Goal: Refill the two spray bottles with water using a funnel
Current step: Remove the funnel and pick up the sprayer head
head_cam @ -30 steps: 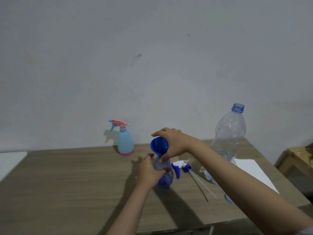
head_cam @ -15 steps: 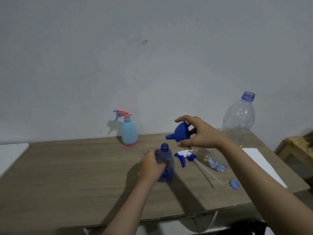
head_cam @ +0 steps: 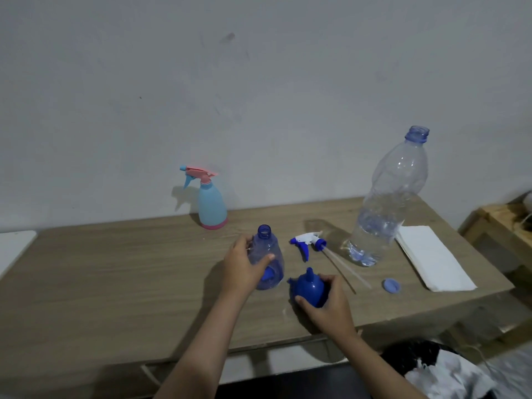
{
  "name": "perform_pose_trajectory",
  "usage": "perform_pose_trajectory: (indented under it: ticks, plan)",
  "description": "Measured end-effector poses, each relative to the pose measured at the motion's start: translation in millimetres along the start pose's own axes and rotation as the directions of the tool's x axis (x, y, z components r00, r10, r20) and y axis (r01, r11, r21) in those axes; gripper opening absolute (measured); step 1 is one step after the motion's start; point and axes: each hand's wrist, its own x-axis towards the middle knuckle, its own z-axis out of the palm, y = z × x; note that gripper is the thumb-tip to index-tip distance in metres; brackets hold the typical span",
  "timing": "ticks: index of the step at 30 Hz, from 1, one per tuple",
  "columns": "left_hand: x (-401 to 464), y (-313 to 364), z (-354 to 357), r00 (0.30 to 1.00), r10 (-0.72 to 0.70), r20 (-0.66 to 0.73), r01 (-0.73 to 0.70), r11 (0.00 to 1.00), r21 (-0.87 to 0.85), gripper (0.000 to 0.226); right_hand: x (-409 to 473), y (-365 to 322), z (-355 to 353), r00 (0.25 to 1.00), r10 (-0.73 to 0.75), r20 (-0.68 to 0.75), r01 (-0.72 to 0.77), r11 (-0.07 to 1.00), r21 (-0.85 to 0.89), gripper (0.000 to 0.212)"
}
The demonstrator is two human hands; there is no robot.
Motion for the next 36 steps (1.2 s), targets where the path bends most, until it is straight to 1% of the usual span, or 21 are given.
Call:
perform_pose_trajectory:
  ticks: [4, 6, 8, 10, 11, 12, 13, 14, 17, 20, 23, 25, 27, 29, 33, 36]
  plan:
    - [-4, 2, 0, 1.0, 0.003, 0.005, -0.003, 1.0, -0.004, 0.049, -1, 7, 2, 0.999, -0.037, 0.036, 0.038, 0.999, -0.026, 0.077]
    - [-6, 1, -1, 1.0, 0.017, -0.002, -0.017, 1.0, -0.011, 0.049, -2, 2, -2, 0.998, -0.068, -0.011, 0.067, 0.997, -0.028, 0.078]
    - [-7, 0, 0, 1.0, 0.024, -0.004, -0.024, 0.999, -0.026, 0.049, 1, -5, -10, 0.98, -0.158, -0.119, 0.152, 0.987, -0.057, 0.069]
    - [-8, -2, 1, 1.0, 0.025, -0.01, -0.025, 0.999, -0.044, 0.049, 14, -13, -18, 0.938, -0.275, -0.211, 0.262, 0.961, -0.088, 0.053]
    - [-7, -3, 2, 1.0, 0.022, -0.014, -0.023, 0.998, -0.057, 0.048, 24, -18, -21, 0.921, -0.307, -0.24, 0.294, 0.952, -0.091, 0.043]
    - [-7, -3, 2, 1.0, 0.017, -0.016, -0.018, 0.997, -0.069, 0.048, 36, -24, -23, 0.915, -0.307, -0.262, 0.294, 0.952, -0.091, 0.034]
    - [-7, -4, 3, 1.0, 0.011, -0.016, -0.013, 0.997, -0.077, 0.048, 50, -29, -25, 0.92, -0.282, -0.272, 0.266, 0.959, -0.095, 0.029]
    - [-7, -3, 3, 1.0, 0.006, -0.016, -0.007, 0.997, -0.076, 0.047, 64, -32, -26, 0.934, -0.24, -0.264, 0.218, 0.97, -0.112, 0.029]
    - [-8, -2, 2, 1.0, 0.009, -0.025, -0.011, 0.997, -0.077, 0.045, 103, -26, -22, 0.981, -0.108, -0.163, 0.069, 0.971, -0.23, 0.037]
    - [-9, 1, 2, 1.0, -0.002, -0.03, 0.0, 0.998, -0.066, 0.044, 124, -12, -14, 0.998, -0.003, -0.062, -0.017, 0.944, -0.331, 0.045]
    - [-9, 1, 3, 0.999, -0.012, -0.049, 0.008, 0.997, -0.082, 0.043, 135, -3, -7, 0.998, 0.065, -0.009, -0.064, 0.927, -0.369, 0.043]
    - [-10, 1, 4, 0.998, -0.019, -0.058, 0.015, 0.996, -0.084, 0.044, 137, 0, -5, 0.997, 0.081, 0.003, -0.075, 0.937, -0.342, 0.039]
    - [-10, 1, 4, 0.998, -0.024, -0.057, 0.019, 0.997, -0.08, 0.043, 136, 2, -5, 0.998, 0.058, -0.006, -0.057, 0.958, -0.282, 0.04]
    - [-10, 2, 3, 0.998, -0.026, -0.054, 0.022, 0.997, -0.073, 0.043, 134, 0, -7, 1.0, 0.005, -0.022, -0.009, 0.977, -0.214, 0.043]
    - [-11, 4, 3, 0.998, -0.022, -0.051, 0.019, 0.998, -0.059, 0.043, 131, -22, -19, 0.991, -0.102, -0.081, 0.097, 0.993, -0.072, 0.056]
    - [-11, 4, 3, 0.999, -0.012, -0.047, 0.008, 0.998, -0.068, 0.044, 131, -50, -32, 0.977, -0.176, -0.118, 0.172, 0.984, -0.042, 0.055]
